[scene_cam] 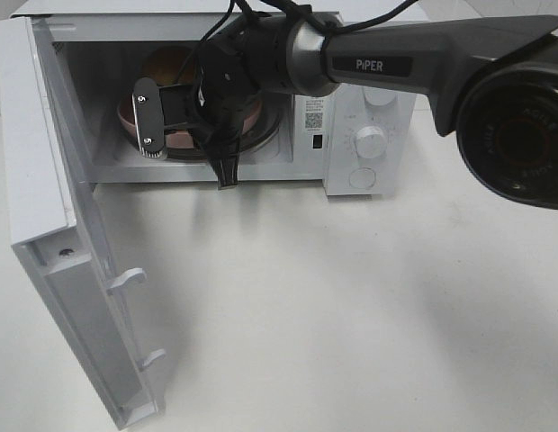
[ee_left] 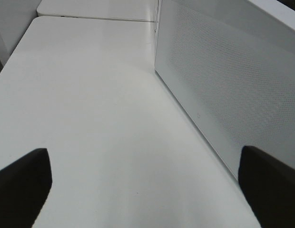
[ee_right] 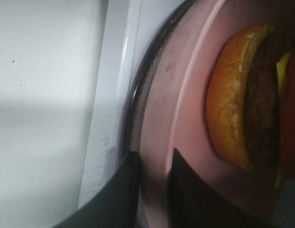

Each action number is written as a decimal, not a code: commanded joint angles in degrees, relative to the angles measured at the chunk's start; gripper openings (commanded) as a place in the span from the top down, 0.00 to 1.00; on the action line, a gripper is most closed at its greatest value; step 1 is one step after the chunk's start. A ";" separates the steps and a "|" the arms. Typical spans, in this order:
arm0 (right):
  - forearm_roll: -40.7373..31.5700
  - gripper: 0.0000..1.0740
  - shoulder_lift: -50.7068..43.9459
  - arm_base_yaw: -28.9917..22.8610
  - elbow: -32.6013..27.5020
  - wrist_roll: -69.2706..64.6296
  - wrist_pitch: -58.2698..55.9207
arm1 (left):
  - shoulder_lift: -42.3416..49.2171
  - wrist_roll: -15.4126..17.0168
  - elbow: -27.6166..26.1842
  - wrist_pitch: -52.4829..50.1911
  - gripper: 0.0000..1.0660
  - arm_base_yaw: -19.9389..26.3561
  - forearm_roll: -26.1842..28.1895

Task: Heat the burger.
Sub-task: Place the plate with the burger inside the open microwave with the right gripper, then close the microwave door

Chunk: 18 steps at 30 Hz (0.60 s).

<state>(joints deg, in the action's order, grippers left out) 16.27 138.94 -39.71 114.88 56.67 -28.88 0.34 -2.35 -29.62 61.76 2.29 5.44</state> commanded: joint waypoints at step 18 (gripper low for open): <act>-0.52 0.38 -2.52 0.34 -3.38 -3.04 0.34 | 0.97 0.17 0.00 -0.46 0.06 -0.40 0.17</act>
<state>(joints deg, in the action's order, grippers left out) 15.76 137.97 -39.71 113.50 54.55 -29.56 0.34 -2.35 -29.62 61.76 2.29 5.44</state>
